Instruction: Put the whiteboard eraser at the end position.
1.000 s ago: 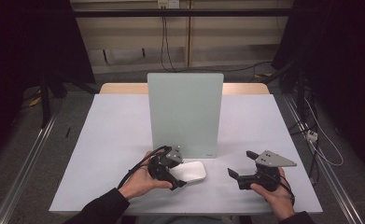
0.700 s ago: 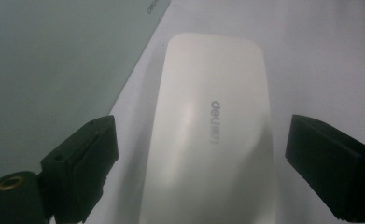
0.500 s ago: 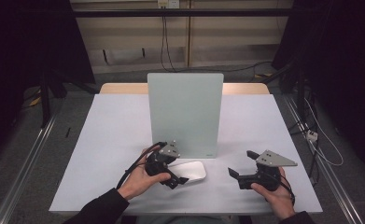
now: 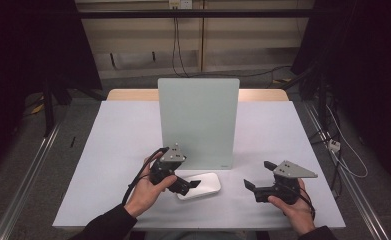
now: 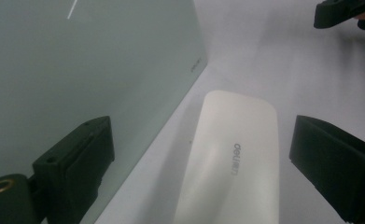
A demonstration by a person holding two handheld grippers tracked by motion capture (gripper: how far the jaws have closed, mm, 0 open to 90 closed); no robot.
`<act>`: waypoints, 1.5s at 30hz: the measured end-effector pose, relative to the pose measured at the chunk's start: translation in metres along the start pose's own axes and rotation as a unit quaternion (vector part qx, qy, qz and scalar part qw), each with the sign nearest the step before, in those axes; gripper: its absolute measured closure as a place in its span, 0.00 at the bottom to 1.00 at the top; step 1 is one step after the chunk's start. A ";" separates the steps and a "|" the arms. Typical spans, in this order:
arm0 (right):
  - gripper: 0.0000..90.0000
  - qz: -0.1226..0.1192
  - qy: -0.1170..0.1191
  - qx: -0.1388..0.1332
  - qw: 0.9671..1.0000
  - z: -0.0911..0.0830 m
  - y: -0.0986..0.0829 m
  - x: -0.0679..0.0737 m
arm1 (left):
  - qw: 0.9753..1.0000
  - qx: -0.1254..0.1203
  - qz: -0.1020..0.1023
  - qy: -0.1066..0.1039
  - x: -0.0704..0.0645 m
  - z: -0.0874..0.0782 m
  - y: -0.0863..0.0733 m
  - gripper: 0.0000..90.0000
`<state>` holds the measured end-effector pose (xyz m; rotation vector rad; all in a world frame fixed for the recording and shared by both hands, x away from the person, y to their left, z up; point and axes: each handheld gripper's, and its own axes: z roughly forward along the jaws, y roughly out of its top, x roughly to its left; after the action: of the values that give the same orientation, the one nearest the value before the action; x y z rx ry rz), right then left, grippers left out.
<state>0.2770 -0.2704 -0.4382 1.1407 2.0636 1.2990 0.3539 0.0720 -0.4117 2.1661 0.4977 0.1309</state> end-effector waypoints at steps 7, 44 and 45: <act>0.05 0.001 -0.002 -0.002 1.000 -0.001 0.000 0.000 | 0.999 -0.031 -0.006 0.034 0.002 -0.019 0.000 0.07; 0.05 0.017 -0.016 0.007 1.000 -0.006 -0.005 -0.001 | 0.988 -0.070 -0.074 0.119 0.017 -0.081 -0.054 0.06; 0.05 0.016 -0.015 0.007 1.000 -0.007 -0.005 -0.001 | 0.988 -0.071 -0.077 0.115 0.017 -0.081 -0.057 0.06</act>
<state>0.2708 -0.2754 -0.4394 1.1966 2.0426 1.2764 0.3304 0.1695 -0.4089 1.9748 0.7626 0.3235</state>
